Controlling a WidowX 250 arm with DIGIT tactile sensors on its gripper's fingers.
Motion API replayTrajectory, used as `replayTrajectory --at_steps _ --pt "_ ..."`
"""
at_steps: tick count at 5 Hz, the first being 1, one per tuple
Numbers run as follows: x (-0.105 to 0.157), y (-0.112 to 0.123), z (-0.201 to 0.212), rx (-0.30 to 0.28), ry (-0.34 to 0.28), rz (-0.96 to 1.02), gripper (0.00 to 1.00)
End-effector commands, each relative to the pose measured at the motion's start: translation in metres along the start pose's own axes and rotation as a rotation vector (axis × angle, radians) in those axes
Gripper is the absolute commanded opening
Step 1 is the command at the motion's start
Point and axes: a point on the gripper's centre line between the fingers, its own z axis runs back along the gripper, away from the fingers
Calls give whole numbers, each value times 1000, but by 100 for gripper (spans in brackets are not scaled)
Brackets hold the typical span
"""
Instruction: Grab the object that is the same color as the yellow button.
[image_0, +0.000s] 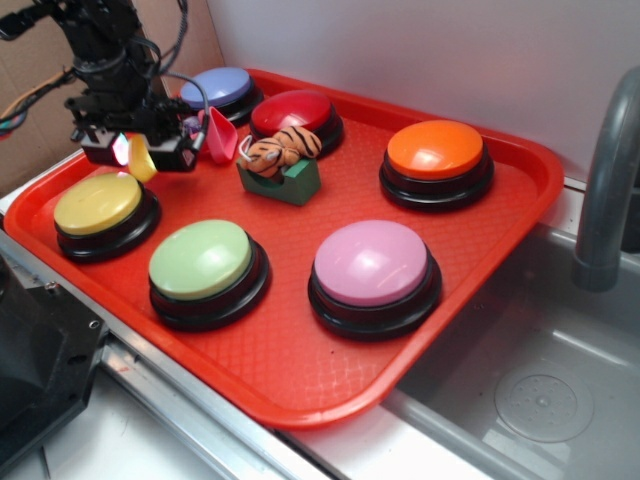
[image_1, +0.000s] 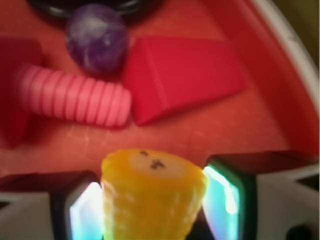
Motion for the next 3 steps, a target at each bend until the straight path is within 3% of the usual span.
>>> replayTrajectory --at_steps 1,3 --pt "4 -37 74 -130 -57 -265 0" --pt "-30 -90 106 -159 2 -467 0"
